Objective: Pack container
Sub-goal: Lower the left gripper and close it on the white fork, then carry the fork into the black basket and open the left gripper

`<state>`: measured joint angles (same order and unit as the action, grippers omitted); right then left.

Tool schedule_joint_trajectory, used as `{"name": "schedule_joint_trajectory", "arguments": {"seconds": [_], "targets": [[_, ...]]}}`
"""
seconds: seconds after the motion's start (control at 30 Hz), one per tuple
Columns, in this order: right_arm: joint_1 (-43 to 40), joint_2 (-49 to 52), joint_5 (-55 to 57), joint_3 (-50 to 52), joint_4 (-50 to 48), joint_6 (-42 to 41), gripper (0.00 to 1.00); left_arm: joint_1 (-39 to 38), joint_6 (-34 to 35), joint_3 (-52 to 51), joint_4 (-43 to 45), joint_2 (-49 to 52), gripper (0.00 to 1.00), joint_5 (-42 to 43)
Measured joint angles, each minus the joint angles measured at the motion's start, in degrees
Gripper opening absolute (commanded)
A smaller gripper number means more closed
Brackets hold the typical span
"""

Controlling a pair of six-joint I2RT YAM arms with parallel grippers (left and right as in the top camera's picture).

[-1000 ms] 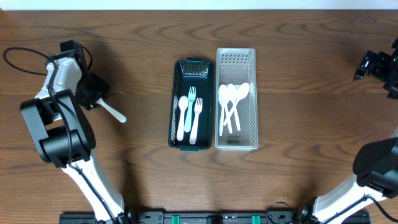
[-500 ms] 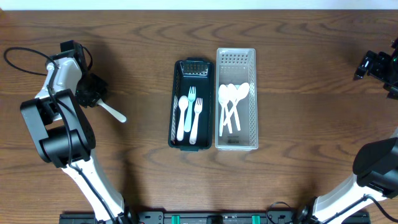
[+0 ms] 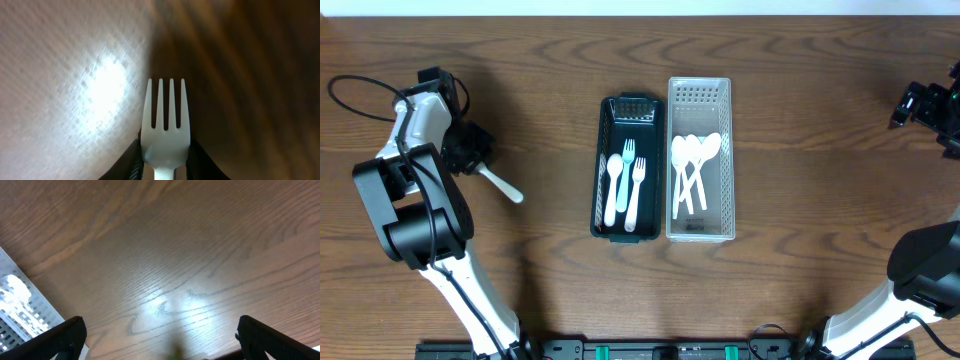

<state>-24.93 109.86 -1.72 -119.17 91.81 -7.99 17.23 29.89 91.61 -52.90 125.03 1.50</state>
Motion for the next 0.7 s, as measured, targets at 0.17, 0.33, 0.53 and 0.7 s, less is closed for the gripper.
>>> {"name": "schedule_joint_trajectory", "arguments": {"seconds": [0.17,0.33,0.53,0.7], "targets": [[0.0,0.0,0.0,0.0,0.1,0.0,0.99,-1.5,-4.6,0.0,-3.9,-2.6,0.19,-0.2],[0.0,0.0,0.0,0.0,0.1,0.0,0.99,-7.4,-8.5,0.5,-8.4,-14.5,0.19,-0.4],[0.0,0.0,0.0,0.0,0.1,0.0,0.99,-22.1,-10.5,2.9,-11.6,-28.6,0.19,-0.4],[0.0,0.0,0.0,0.0,0.1,0.0,0.99,-34.5,-10.6,3.0,-11.1,-30.9,0.19,-0.1]]}}
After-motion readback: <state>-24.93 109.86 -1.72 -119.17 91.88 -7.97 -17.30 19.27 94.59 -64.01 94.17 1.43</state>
